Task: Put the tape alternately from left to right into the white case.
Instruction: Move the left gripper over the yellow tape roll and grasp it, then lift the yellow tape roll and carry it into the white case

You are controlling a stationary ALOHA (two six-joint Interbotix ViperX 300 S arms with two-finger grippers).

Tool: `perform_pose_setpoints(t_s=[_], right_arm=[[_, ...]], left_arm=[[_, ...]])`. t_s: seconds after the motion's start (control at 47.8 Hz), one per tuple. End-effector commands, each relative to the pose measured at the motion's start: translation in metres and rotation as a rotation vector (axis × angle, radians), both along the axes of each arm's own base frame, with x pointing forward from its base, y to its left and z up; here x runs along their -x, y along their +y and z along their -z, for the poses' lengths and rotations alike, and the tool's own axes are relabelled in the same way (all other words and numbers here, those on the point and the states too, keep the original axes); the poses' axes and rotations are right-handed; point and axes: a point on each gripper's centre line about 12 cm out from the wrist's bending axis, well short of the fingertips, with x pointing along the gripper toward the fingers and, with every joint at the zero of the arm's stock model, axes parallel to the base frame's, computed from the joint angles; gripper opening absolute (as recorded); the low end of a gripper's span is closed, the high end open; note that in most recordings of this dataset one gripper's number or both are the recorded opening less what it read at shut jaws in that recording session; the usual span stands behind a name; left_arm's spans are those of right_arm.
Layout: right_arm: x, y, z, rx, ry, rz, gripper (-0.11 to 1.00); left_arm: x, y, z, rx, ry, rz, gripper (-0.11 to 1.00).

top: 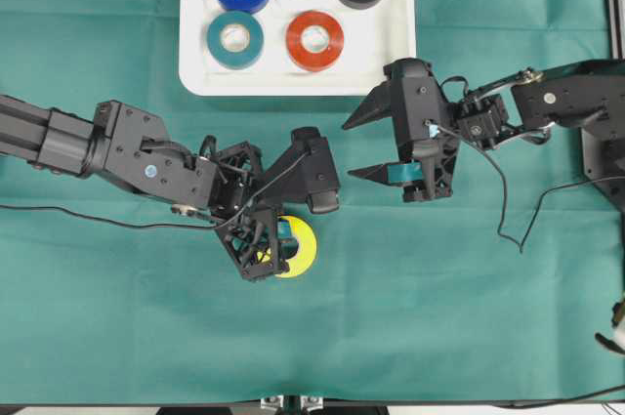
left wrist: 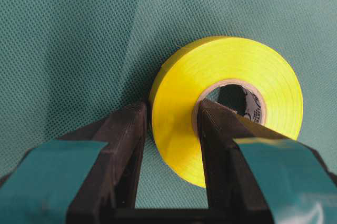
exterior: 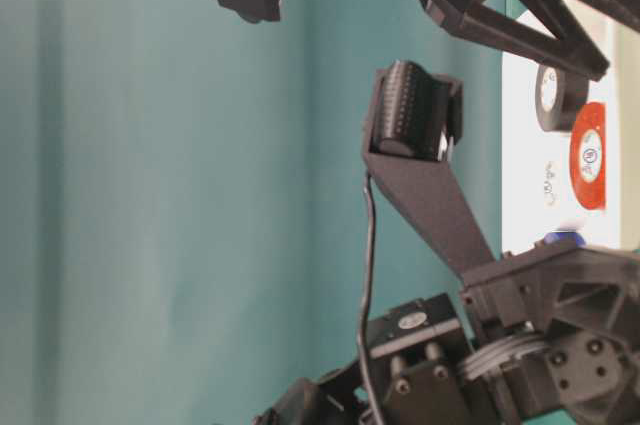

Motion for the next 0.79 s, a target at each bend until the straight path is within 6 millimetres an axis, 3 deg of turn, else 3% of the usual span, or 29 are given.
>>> perform_pose_setpoints(t_s=[0.0,0.502,0.774], right_arm=[[-0.002,0.002,-0.010,-0.001,-0.034,-0.008,0.77],[-0.003,0.002,-0.011,-0.002,-0.039,-0.007,0.77],[-0.003,0.002,-0.011,-0.003,-0.037,-0.006,0.77]], left_arm=[[-0.007,-0.001,-0.019,0.011,-0.051,-0.001,-0.04],[0.012,0.007,-0.092,0.003,-0.087,0.017,-0.04],[0.018,0.016,-0.109,-0.040,-0.105,0.074,-0.04]])
